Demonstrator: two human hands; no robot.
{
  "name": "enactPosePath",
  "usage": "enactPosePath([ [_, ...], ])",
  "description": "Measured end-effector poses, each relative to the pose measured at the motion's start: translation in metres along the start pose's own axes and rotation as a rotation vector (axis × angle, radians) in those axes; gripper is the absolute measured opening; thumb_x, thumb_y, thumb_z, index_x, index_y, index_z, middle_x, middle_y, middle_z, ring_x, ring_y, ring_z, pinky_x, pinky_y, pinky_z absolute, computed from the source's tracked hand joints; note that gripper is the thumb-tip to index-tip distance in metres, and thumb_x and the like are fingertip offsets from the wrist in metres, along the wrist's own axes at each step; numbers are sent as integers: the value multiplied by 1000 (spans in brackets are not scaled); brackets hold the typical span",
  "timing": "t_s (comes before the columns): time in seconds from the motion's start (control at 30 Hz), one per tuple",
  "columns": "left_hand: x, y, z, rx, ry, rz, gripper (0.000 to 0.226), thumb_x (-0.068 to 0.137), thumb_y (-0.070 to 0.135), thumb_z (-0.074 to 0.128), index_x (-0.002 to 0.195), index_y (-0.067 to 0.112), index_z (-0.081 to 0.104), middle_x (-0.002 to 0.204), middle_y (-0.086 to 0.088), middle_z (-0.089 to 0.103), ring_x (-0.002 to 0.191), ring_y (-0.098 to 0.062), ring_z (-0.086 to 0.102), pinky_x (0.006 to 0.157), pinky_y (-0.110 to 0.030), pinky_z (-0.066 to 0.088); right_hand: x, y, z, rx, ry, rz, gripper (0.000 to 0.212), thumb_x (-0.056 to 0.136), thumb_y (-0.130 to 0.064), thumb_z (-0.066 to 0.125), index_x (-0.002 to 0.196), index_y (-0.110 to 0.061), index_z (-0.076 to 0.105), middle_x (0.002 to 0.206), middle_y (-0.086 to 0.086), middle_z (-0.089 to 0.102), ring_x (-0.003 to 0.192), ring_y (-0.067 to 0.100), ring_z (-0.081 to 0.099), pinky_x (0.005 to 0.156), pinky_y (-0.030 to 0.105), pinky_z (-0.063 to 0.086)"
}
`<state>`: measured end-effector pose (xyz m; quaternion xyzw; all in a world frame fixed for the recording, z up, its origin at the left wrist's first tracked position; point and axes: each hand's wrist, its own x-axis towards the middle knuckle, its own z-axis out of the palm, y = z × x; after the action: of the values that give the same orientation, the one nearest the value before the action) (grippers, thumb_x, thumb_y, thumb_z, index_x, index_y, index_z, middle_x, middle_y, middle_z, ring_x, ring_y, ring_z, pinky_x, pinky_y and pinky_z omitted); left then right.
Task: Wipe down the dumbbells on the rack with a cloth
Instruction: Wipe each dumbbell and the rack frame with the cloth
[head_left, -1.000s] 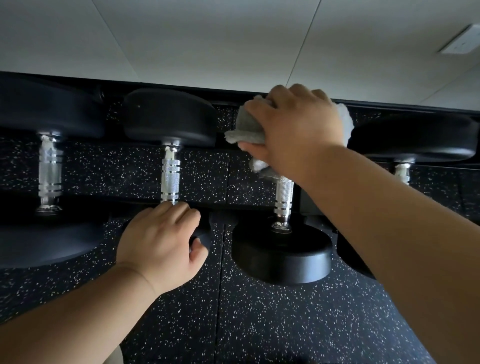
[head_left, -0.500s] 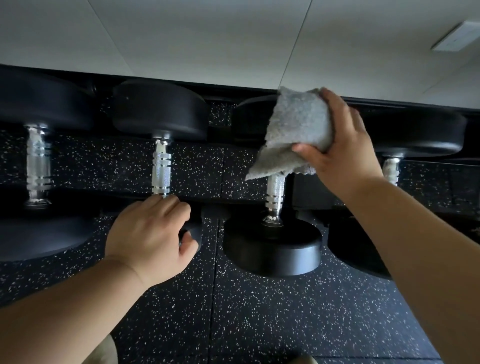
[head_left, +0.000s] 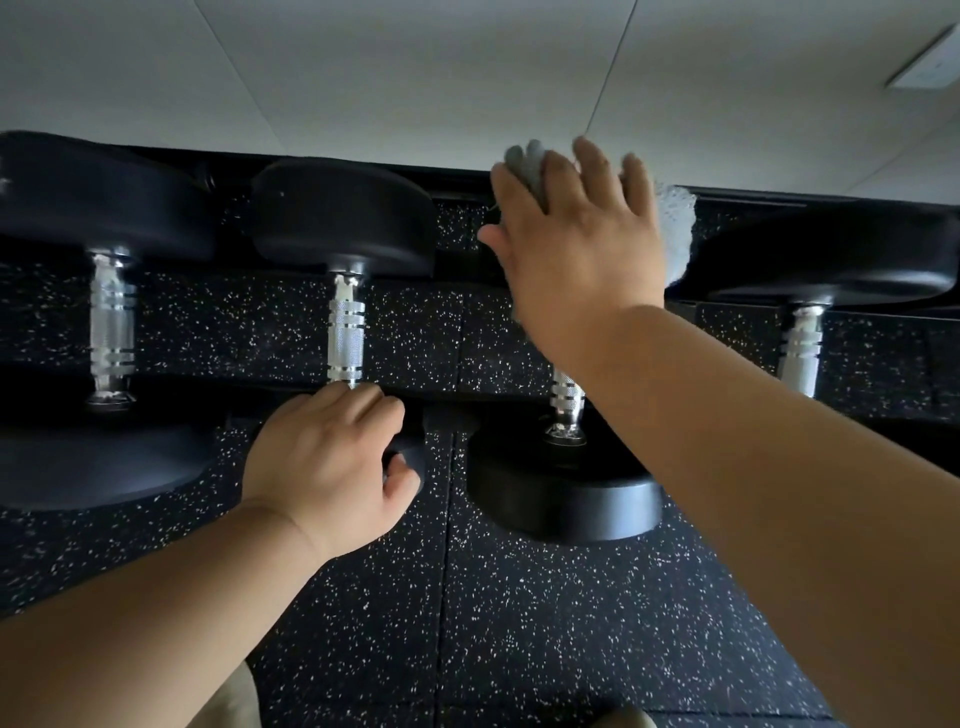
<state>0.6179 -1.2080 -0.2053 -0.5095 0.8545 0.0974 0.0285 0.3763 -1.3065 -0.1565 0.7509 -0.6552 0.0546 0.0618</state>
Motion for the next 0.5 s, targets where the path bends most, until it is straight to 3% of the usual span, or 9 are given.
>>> enactPosePath([
  [0.1, -1, 0, -1, -4, 22, -2, 21, 76, 38, 50, 78, 17, 56, 74, 4, 51, 70, -26, 50, 59, -36, 35, -11, 14, -1, 137, 118, -113, 48, 109, -43, 37, 145, -17, 57, 143, 11, 61, 144, 37, 44, 122, 55, 26],
  [0.2, -1, 1, -2, -7, 43, -11, 22, 78, 40, 50, 78, 18, 55, 74, 5, 50, 70, -24, 50, 59, -35, 33, -48, 12, -7, 313, 148, -111, 44, 110, -34, 43, 143, -11, 60, 141, 14, 62, 148, 38, 38, 125, 54, 24],
  [0.3, -1, 1, -4, -27, 47, -40, 26, 79, 43, 50, 80, 19, 59, 75, 5, 56, 73, -24, 53, 61, -36, 41, -100, -22, -12, 461, -7, 21, 52, 110, -42, 33, 146, -12, 56, 142, 14, 61, 153, 34, 29, 123, 56, 27],
  [0.4, -1, 1, -10, -38, 12, -48, 29, 82, 49, 48, 84, 23, 60, 82, 8, 58, 82, -20, 55, 69, -35, 46, -133, -59, -18, 681, -186, 242, 58, 109, -49, 23, 152, -21, 49, 153, 2, 52, 157, 20, 21, 124, 51, 29],
  [0.5, -1, -4, -14, -95, -32, 5, 32, 89, 50, 39, 93, 26, 60, 92, 8, 56, 94, -19, 55, 80, -36, 46, -145, -88, -25, 827, -201, 376, 60, 107, -54, 20, 154, -26, 45, 158, -6, 46, 155, 14, 25, 124, 47, 28],
])
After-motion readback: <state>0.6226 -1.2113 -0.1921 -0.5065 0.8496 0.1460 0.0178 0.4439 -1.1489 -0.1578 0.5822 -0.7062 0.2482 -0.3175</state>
